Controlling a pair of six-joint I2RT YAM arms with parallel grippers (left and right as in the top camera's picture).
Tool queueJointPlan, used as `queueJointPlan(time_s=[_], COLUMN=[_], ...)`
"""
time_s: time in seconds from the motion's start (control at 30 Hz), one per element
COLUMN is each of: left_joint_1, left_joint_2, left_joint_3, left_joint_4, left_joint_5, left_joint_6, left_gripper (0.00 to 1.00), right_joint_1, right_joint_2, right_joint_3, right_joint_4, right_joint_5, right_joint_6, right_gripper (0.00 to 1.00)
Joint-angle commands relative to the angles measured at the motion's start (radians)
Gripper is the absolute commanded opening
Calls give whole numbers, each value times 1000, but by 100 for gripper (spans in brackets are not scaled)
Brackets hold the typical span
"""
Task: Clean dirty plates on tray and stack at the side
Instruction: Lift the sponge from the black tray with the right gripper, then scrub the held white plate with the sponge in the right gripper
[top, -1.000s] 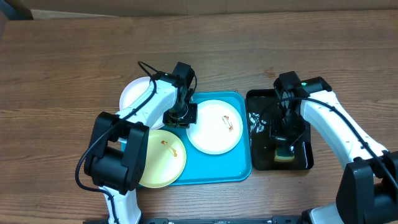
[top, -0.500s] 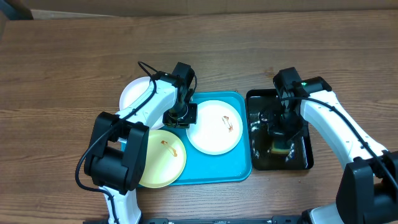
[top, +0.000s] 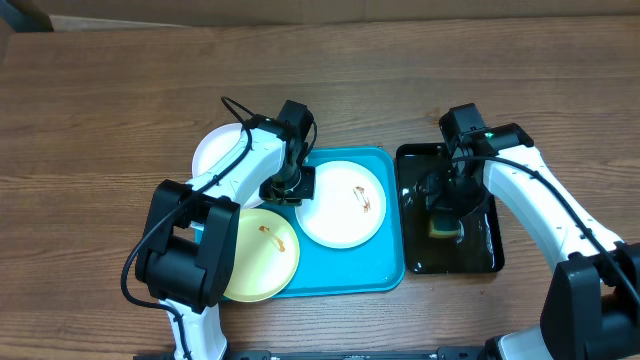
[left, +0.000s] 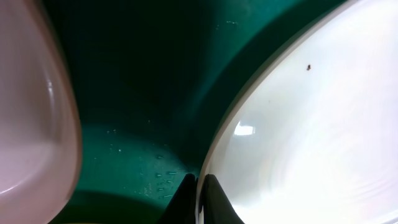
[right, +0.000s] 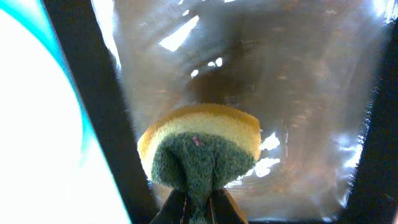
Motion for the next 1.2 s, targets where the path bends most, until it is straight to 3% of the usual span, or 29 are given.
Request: queueJointPlan(time_s=[0.0,0.17,0.37,0.5,0.77,1.17], left_joint_1=[4,3,3,3,3,3], left_joint_2=[16,16,16,16,16,16], left_joint_3=[4,4,4,4,4,4], left_joint_4=[0,4,4,4,3,2], left_joint_5=[-69,-64,-58,-58,-58,-58], left_joint_6=[-7,-77,-78,-78,-78,-78], left_gripper=[4,4,4,4,4,4], right_joint_1=[-1,13,105,209,383,391], right_joint_2=[-23,-23,-23,-23,1,150], right_joint_3=[14,14,14,14,14,13], right_joint_4=[46,151,269,352,415,453], right_joint_5=[-62,-84,-263,-158,257,228], right_joint_6=[-61,-74,-114,-114,-106,-106], right_gripper=[4,4,4,4,4,4])
